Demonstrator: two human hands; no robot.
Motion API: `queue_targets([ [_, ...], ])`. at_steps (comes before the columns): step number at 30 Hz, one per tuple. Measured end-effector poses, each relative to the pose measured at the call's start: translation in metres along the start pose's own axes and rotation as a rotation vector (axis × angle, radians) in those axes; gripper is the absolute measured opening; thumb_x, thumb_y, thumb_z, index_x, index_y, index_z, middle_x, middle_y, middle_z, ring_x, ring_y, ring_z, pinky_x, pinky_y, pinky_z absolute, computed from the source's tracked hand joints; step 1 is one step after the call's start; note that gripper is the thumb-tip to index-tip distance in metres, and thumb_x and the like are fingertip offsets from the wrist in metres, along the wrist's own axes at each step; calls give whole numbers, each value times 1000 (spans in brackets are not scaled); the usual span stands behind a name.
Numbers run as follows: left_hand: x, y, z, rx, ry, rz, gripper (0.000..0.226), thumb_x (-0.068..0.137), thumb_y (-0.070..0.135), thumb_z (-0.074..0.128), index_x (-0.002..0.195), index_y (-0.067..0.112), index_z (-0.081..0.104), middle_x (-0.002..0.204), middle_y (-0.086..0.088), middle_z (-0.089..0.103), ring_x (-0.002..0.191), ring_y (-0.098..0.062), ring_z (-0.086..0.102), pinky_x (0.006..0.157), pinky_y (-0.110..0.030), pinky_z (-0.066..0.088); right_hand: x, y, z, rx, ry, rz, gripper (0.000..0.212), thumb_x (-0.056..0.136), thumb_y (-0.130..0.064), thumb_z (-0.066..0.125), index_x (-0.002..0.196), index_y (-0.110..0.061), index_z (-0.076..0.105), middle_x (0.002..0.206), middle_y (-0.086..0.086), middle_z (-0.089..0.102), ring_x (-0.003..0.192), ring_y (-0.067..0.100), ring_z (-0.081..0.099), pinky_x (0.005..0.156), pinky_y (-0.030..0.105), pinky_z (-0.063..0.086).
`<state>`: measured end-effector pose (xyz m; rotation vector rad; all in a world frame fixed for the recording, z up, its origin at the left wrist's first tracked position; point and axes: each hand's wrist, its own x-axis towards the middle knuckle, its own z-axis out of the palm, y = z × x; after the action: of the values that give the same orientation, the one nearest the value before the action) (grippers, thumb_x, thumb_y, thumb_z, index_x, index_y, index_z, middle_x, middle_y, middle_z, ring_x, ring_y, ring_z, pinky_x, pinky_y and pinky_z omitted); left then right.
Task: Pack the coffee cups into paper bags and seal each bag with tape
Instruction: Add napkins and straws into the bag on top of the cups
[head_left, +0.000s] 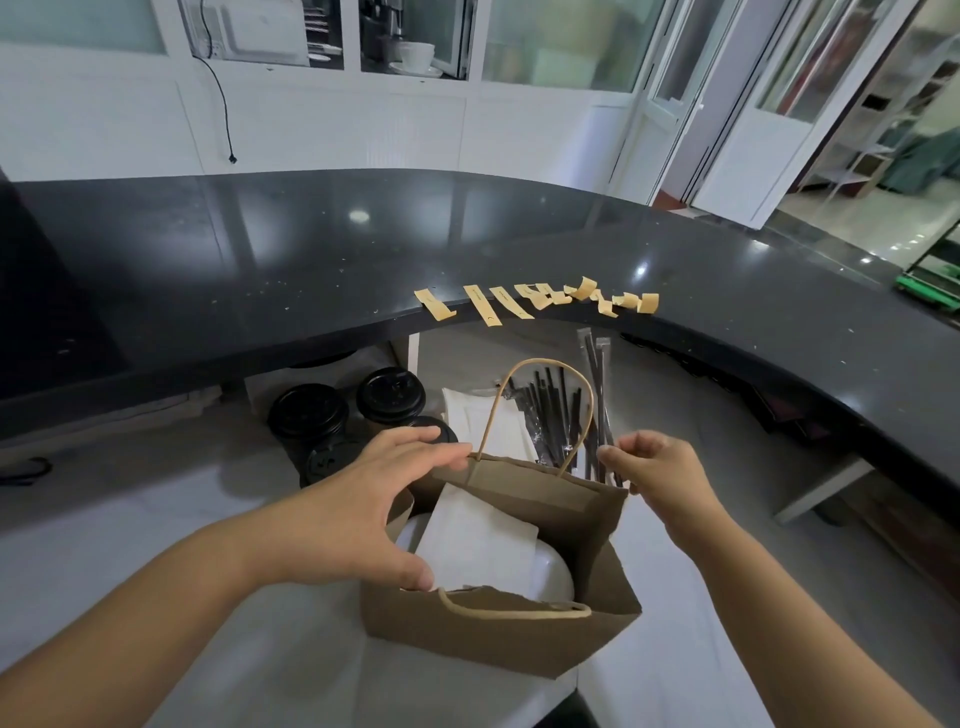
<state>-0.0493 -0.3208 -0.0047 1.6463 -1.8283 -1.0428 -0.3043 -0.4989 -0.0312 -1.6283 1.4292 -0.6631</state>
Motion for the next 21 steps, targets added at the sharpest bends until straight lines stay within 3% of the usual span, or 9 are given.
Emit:
queue_targets([
  [5, -6, -2, -2, 4, 3, -6, 96, 60, 40, 81, 127, 67, 19, 137, 43, -4, 122, 28, 3, 97, -10, 25, -22, -24, -1, -21, 37, -137, 13, 84, -16, 69, 76, -7, 66, 68, 15, 64, 56, 19, 54, 46, 14, 47],
  [9, -10, -3, -1, 37, 40, 19, 94, 63, 37, 81, 127, 65, 19, 134, 45, -2, 120, 32, -4, 93, -2, 21, -50, -57, -10, 34, 141, -367, 10, 83, -10, 68, 75, -12, 64, 59, 0, 60, 49, 5, 51, 48, 15, 48],
  [13, -15, -5, 1, 19, 94, 40, 90, 60, 38, 79, 130, 57, 25, 135, 41, 22, 131, 22, -3, 105, -10, 17, -88, -97, -14, 164, 212, -595, 8, 83, -8, 67, 77, -12, 64, 67, 1, 62, 52, 9, 55, 51, 14, 49],
  [17, -21, -7, 1, 13, 148, 14, 87, 67, 28, 81, 131, 53, 28, 123, 51, 20, 128, 25, 2, 102, -8, 18, -109, -110, -2, 107, -126, -529, 11, 80, -6, 71, 72, -12, 65, 60, 7, 64, 49, 16, 58, 47, 24, 52],
  [21, -26, -10, 4, -31, 197, -19, 93, 63, 36, 77, 132, 57, 18, 131, 42, 26, 127, 23, 10, 98, -7, 22, -95, -87, 15, -550, -415, -406, 16, 81, -19, 71, 69, -20, 60, 62, 1, 63, 50, 4, 57, 48, 21, 46],
])
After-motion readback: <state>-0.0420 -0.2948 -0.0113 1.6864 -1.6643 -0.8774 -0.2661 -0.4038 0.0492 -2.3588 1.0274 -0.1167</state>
